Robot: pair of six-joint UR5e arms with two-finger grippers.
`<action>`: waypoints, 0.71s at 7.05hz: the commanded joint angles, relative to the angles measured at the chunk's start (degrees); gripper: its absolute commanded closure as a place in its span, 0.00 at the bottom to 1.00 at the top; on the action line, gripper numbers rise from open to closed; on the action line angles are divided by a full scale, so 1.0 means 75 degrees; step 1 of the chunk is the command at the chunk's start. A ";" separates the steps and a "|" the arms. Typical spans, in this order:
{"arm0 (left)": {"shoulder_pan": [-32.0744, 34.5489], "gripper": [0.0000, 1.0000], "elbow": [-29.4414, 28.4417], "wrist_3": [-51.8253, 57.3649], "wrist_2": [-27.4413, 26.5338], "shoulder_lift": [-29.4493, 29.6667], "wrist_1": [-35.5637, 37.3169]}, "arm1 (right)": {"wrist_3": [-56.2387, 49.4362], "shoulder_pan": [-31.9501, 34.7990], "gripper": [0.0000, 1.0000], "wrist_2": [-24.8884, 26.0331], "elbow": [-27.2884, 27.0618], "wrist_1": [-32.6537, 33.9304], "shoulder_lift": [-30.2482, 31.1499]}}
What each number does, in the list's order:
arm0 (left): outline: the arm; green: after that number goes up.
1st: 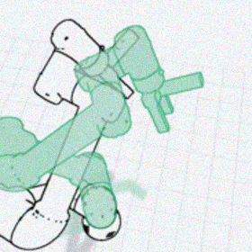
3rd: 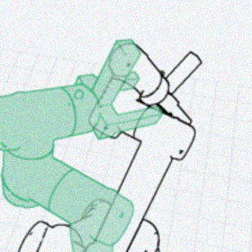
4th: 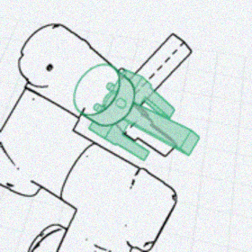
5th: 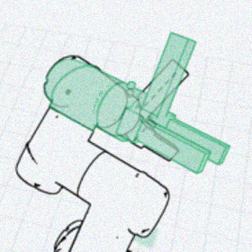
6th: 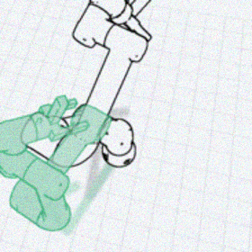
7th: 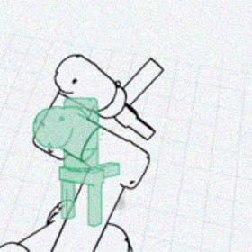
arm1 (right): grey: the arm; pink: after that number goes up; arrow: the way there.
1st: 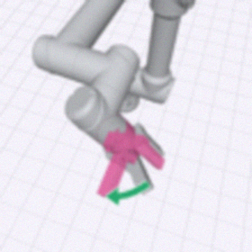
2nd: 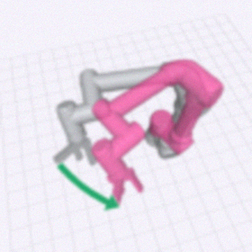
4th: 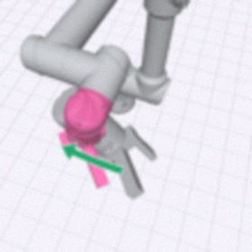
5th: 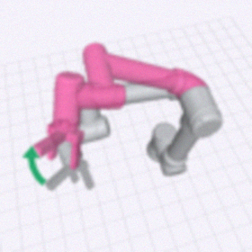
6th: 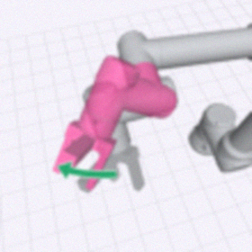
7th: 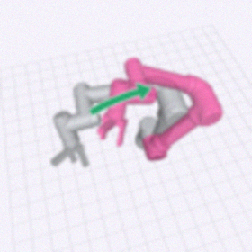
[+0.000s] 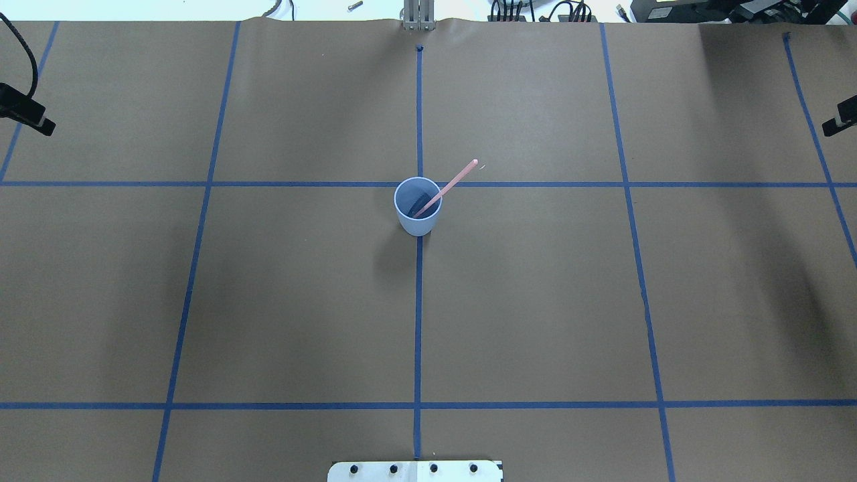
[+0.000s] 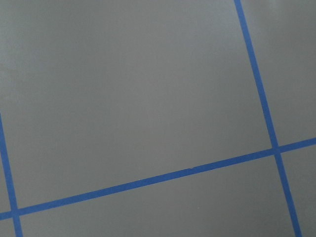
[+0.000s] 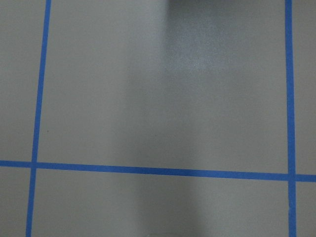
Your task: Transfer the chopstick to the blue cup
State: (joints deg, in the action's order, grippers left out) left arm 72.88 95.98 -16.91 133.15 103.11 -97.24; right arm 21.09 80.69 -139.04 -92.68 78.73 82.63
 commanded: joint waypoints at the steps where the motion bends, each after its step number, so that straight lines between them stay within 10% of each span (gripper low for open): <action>1: -0.0003 0.02 0.0012 0.0004 0.0001 -0.0025 -0.0007 | 0.0000 0.0000 0.00 0.0000 -0.0029 0.0003 -0.0013; 5: -0.0003 0.02 0.0070 -0.0007 0.0012 -0.0026 -0.0019 | 0.0012 -0.0001 0.00 0.0011 -0.0029 -0.0021 0.0033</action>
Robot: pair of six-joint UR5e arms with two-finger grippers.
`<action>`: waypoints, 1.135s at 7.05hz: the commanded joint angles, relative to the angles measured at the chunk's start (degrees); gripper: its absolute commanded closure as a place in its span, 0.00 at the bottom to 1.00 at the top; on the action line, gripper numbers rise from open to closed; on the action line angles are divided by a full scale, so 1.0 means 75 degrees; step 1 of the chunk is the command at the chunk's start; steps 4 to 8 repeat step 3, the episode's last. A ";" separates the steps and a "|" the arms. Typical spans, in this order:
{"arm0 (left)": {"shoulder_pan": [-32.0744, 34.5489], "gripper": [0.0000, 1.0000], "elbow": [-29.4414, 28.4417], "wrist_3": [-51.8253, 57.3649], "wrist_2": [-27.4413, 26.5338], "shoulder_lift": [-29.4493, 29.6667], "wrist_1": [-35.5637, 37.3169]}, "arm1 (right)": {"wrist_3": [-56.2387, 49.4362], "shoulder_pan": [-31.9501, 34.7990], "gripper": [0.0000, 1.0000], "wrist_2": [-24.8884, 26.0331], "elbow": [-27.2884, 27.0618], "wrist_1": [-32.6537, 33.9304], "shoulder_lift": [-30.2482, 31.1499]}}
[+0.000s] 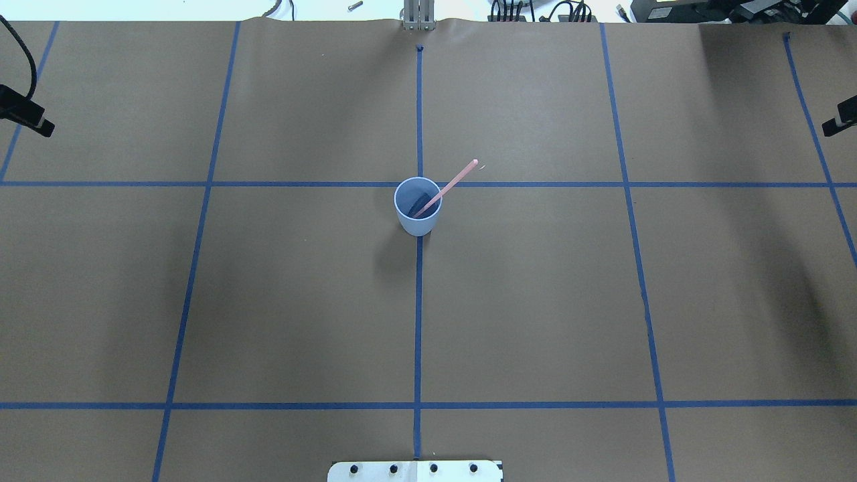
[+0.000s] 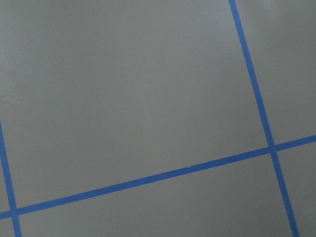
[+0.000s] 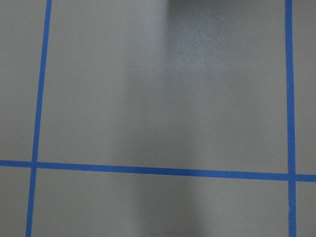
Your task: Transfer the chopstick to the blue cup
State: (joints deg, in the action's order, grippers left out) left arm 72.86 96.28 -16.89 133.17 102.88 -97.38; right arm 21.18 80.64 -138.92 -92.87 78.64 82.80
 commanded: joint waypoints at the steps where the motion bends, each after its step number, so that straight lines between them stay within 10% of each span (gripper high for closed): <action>1: 0.0000 0.02 0.0053 -0.0009 0.0021 0.0005 0.0000 | 0.0000 0.0005 0.00 -0.0004 -0.0004 0.0002 0.0011; 8: 0.0000 0.02 0.0065 -0.0009 0.0033 -0.0030 0.0000 | 0.0000 0.0005 0.00 -0.0004 -0.0004 -0.0009 0.0011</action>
